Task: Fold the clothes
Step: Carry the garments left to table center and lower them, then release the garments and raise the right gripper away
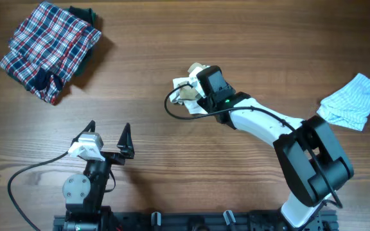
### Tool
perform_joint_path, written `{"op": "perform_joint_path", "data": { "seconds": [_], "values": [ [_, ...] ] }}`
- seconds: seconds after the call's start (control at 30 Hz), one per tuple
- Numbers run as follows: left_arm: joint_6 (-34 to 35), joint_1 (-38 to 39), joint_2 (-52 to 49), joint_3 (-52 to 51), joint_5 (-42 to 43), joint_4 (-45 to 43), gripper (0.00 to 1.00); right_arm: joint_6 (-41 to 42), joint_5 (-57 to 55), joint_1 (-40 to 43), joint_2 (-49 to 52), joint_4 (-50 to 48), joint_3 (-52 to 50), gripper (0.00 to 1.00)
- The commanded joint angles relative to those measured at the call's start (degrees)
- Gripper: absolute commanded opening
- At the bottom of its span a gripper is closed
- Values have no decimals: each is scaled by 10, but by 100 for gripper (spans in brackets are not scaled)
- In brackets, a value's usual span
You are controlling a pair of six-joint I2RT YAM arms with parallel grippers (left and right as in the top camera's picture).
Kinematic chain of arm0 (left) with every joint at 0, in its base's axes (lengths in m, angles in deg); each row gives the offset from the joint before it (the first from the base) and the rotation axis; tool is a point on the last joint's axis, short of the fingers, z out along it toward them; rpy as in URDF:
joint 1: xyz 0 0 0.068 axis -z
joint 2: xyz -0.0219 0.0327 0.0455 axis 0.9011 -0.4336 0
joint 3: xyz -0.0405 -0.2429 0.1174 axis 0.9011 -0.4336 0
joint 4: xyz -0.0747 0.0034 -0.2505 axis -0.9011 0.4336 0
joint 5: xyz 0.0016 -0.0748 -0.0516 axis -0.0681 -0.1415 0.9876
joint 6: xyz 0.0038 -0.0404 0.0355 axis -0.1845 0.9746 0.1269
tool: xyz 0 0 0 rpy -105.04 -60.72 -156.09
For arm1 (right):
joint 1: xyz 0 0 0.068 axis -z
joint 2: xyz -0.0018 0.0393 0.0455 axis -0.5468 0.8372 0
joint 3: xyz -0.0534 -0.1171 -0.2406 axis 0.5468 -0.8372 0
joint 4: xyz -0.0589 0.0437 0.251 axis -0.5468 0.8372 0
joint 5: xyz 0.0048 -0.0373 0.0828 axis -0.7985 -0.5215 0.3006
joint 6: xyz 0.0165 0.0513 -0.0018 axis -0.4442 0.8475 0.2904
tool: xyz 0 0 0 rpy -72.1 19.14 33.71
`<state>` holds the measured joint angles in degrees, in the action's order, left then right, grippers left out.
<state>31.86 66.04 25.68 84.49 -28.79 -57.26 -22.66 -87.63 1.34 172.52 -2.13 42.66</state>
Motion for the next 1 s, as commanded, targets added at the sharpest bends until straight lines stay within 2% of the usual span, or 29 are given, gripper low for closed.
{"op": "perform_joint_path", "data": {
  "seconds": [0.0, 0.23, 0.43, 0.97],
  "values": [
    [-11, -5, 3, -2, -5, 5, 100, 38, -19, -1, 3, -3, 22, 4],
    [-11, -5, 3, -2, -5, 5, 100, 82, -76, 10, -71, 1, 72, 4],
    [-11, -5, 3, -2, -5, 5, 100, 104, -78, 60, -126, 6, 100, 4],
    [-11, -5, 3, -2, -5, 5, 100, 142, -78, 217, -130, 36, 100, 4]
  ]
}}
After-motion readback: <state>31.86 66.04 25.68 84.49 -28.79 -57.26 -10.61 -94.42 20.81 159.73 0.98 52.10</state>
